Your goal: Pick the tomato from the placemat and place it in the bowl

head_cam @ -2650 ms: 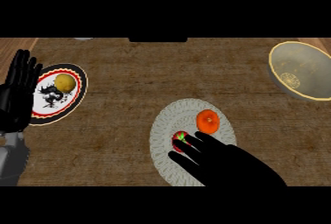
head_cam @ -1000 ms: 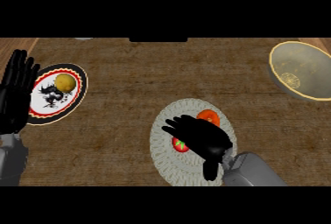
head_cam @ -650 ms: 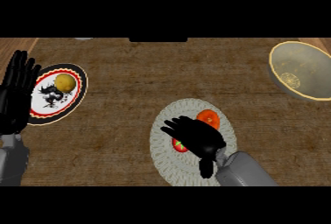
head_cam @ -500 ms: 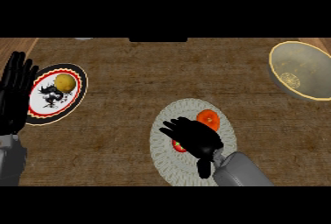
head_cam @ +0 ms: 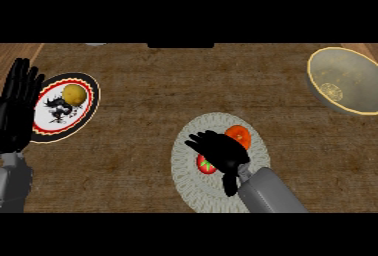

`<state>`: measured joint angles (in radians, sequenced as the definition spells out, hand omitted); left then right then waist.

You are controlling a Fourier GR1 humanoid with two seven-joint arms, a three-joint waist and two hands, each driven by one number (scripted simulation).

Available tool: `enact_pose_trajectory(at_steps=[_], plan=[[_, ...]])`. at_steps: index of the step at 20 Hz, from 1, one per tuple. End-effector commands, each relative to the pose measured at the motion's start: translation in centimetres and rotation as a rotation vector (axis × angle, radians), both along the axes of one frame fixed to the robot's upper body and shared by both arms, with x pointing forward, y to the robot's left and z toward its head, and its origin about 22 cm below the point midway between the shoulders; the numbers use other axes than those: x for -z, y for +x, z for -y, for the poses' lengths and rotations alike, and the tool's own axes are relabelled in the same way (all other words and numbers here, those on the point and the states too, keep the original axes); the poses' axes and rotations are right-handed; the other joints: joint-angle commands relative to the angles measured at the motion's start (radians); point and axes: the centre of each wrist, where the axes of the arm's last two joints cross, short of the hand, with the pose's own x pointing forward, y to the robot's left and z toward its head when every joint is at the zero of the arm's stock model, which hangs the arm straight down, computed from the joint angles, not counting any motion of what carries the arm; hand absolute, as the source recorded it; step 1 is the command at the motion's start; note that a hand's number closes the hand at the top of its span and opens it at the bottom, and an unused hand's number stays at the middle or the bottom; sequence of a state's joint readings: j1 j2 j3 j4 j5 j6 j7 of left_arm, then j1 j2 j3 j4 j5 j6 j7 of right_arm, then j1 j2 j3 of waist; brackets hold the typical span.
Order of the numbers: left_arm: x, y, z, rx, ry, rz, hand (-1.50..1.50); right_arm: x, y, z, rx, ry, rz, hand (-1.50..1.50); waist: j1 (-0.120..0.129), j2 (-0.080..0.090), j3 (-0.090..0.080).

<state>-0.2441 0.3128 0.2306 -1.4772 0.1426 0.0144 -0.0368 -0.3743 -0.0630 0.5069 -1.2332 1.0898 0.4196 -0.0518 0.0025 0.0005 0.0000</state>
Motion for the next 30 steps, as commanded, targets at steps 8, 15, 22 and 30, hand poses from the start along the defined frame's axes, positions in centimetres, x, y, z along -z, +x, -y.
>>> enact_pose_trajectory(at_steps=[8, 15, 22, 30], plan=[[0.3, -0.1, -0.5, 0.019, -0.003, 0.013, 0.0, 2.2, 0.7, -1.5, -0.046, 0.085, 0.097, 1.5, 0.005, 0.001, 0.0], [-0.9, 0.9, -0.3, 0.014, -0.003, -0.011, 0.0, 1.0, 0.9, -1.9, -0.051, 0.086, 0.147, 1.5, 0.001, 0.0, 0.0], [0.1, -0.9, -2.1, -0.098, -0.003, -0.004, 0.0, -2.9, 2.5, 28.7, 0.517, -0.168, 0.18, 1.5, -0.14, 0.008, 0.008], [0.0, -1.4, -2.5, -0.099, -0.023, 0.008, 0.0, -13.8, -2.5, 44.8, 0.812, -0.153, 0.359, 1.5, -0.075, 0.017, 0.016]])
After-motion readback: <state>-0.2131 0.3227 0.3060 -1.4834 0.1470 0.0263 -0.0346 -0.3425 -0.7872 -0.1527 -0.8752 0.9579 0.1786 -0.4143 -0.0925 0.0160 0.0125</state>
